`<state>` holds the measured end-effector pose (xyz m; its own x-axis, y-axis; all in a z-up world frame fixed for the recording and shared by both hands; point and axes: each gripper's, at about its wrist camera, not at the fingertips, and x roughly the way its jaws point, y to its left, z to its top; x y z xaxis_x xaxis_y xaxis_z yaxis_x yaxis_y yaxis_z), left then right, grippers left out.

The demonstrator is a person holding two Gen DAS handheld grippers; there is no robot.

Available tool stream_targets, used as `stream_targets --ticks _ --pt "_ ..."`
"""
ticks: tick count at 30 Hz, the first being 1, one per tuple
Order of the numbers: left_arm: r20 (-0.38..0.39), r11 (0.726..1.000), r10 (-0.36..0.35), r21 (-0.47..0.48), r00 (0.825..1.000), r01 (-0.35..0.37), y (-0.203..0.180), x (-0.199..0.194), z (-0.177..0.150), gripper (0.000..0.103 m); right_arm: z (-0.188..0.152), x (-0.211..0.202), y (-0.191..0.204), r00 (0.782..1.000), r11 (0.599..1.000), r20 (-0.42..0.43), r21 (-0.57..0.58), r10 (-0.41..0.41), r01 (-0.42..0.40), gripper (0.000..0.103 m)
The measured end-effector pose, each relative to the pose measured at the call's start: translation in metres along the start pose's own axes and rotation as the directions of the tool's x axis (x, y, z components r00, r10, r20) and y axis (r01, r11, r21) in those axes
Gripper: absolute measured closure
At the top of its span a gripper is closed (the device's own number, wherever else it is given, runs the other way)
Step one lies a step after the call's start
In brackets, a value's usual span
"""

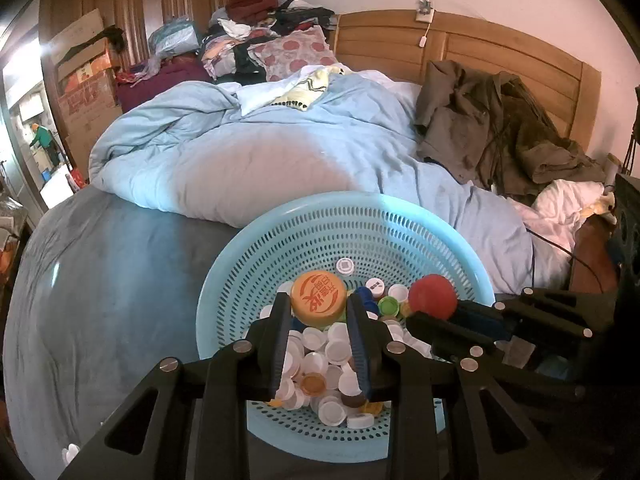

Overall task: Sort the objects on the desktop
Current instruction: 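Open both tools to drop the orange and red caps into the basket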

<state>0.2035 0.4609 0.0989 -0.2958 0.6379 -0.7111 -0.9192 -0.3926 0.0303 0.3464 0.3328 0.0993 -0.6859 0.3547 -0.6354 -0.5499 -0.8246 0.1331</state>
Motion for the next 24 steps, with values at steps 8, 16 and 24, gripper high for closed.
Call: stream_targets --ticks 8,16,24 --pt "0.001 1.000 0.005 -0.007 1.000 -0.005 0.002 0.000 0.000 0.073 0.001 0.004 0.001 1.000 1.000 -0.009 0.003 0.010 -0.010 0.093" --pt "-0.004 1.000 0.007 -0.014 1.000 -0.007 0.004 0.003 -0.001 0.073 0.001 0.006 0.002 1.000 1.000 -0.014 0.005 0.017 -0.017 0.093" --pt "-0.004 0.999 0.015 -0.028 1.000 -0.015 0.012 0.005 -0.001 0.045 0.004 0.010 0.004 1.000 1.000 -0.017 0.009 0.023 -0.022 0.093"
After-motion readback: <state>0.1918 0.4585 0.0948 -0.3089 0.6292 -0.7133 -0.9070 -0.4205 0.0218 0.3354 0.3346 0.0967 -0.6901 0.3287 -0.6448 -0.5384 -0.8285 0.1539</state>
